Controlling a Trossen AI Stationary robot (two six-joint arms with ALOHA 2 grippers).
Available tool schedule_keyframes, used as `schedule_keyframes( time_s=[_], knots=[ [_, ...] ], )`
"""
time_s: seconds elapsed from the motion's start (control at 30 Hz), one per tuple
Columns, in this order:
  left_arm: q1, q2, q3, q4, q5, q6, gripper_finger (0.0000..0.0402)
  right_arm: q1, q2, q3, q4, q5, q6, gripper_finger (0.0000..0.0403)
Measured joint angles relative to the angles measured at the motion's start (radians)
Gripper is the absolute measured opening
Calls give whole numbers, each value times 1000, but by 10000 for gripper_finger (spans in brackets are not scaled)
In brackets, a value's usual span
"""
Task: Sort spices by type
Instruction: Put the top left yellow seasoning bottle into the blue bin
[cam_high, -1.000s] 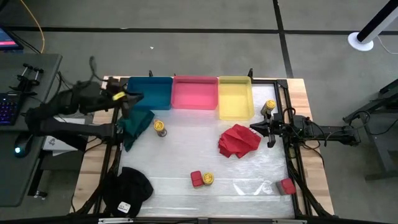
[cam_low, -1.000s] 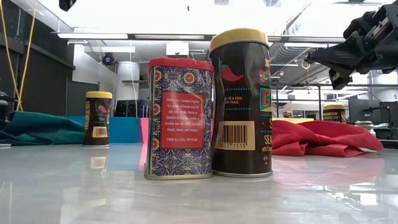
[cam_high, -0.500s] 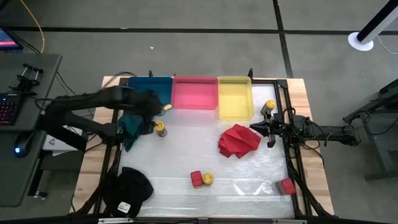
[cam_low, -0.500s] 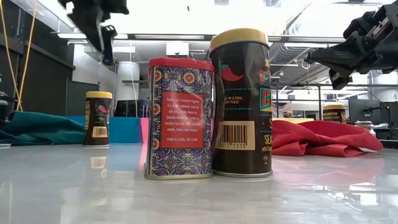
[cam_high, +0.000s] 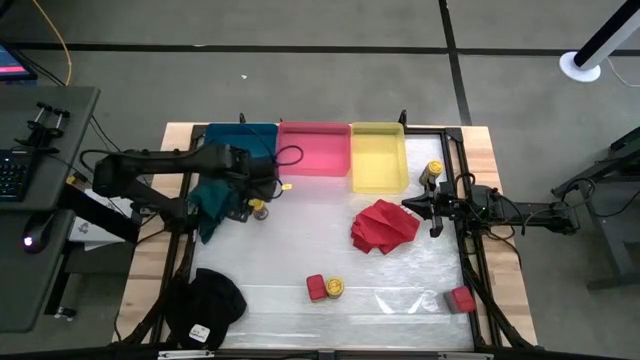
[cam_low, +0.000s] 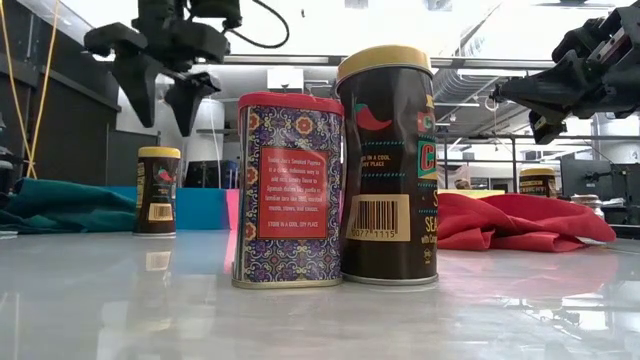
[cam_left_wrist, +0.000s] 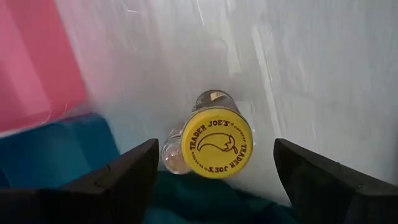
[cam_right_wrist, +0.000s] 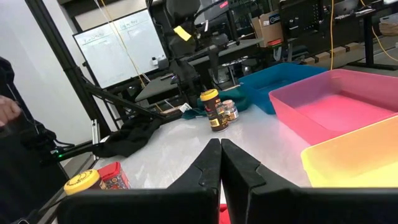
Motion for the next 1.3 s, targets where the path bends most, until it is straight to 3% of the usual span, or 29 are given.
schedule_keyframes(
  time_s=[0.27, 0.47, 1.0, 1.17, 1.3],
  knots=[
    [0, 4, -121, 45, -20, 61, 304, 0, 0, 0, 0, 0, 0, 1],
    [0, 4, -144, 130, -54, 41, 303, 0, 0, 0, 0, 0, 0, 1],
    [0, 3, -229, 239, -28, 45, 299, 0, 0, 0, 0, 0, 0, 1],
    [0, 3, -230, 235, -28, 63, 263, 0, 0, 0, 0, 0, 0, 1],
    [0, 3, -227, 228, -26, 57, 198, 0, 0, 0, 0, 0, 0, 1]
  ],
)
